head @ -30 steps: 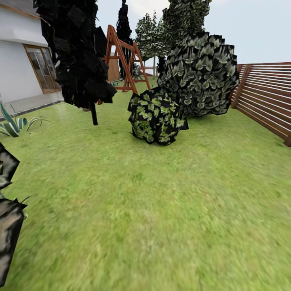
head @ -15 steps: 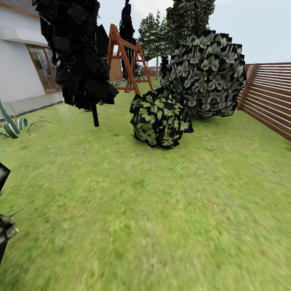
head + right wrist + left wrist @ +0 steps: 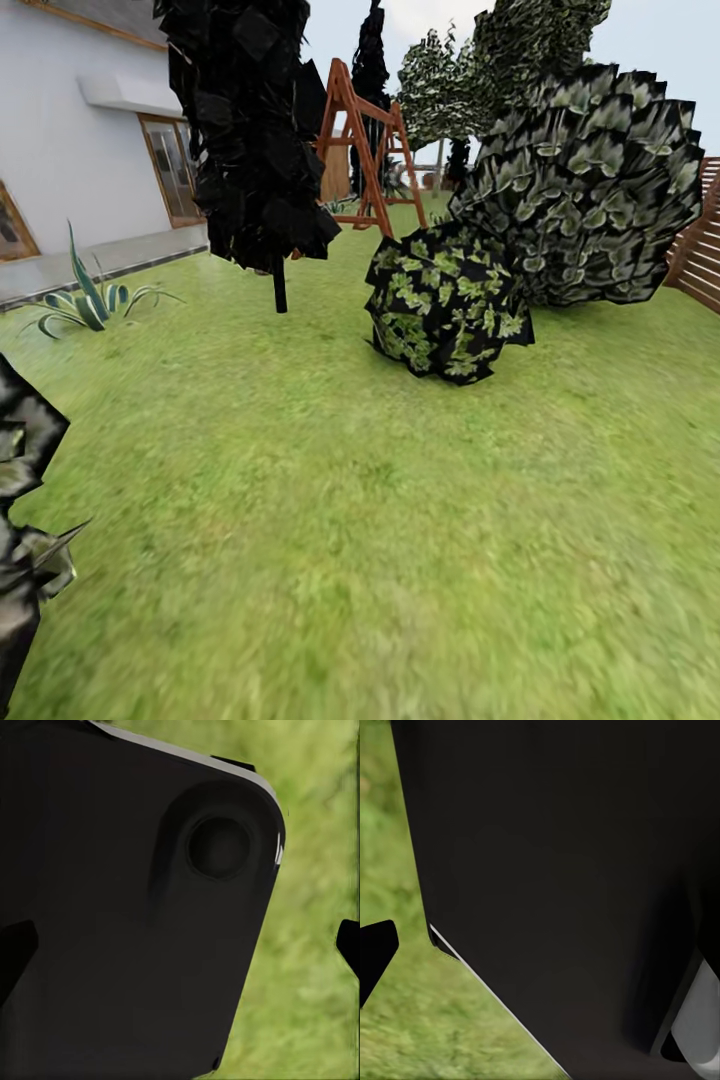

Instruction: Take the three Easter eggs out of the wicker basket on the lawn in the garden, then place them on the lawn next to a single tree (choose any tree) so that all three eggs are next to the same tree and none are left in the basket.

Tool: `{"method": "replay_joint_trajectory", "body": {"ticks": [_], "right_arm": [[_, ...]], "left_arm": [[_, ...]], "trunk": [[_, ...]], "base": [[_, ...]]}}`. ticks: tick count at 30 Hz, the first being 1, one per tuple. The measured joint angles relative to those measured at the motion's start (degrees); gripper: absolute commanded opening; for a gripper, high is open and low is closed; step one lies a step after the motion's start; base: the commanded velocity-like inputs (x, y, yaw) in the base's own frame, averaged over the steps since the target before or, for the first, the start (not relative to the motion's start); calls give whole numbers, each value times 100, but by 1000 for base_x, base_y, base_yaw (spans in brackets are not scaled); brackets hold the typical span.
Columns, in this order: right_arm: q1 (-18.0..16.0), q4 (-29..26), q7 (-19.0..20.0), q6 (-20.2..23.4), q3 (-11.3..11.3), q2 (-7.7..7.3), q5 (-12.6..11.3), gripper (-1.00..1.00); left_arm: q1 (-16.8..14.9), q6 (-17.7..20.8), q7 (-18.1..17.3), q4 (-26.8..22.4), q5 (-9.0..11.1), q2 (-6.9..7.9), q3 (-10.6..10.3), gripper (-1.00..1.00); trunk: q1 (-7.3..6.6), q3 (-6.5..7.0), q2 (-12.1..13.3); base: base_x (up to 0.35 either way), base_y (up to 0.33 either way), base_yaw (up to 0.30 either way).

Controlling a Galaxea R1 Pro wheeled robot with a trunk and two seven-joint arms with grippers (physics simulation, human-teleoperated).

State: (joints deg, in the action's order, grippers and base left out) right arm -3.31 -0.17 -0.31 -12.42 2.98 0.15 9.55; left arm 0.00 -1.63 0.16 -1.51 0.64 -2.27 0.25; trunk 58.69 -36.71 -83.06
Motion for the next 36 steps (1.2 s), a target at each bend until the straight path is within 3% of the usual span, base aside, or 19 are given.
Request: {"method": "replay_joint_trajectory", "body": {"ticks": [25, 36], "right_arm": [[0, 5, 1, 0, 5, 3, 30, 100], [0, 16, 22, 8, 12, -15, 46, 100]], "left_arm": [[0, 0, 0, 3, 0, 4, 7, 100], [0, 0, 0, 3, 0, 3, 7, 100]], "trunk": [[0, 0, 0], [0, 0, 0]], "base": [[340, 0, 271], [339, 0, 43]]}}
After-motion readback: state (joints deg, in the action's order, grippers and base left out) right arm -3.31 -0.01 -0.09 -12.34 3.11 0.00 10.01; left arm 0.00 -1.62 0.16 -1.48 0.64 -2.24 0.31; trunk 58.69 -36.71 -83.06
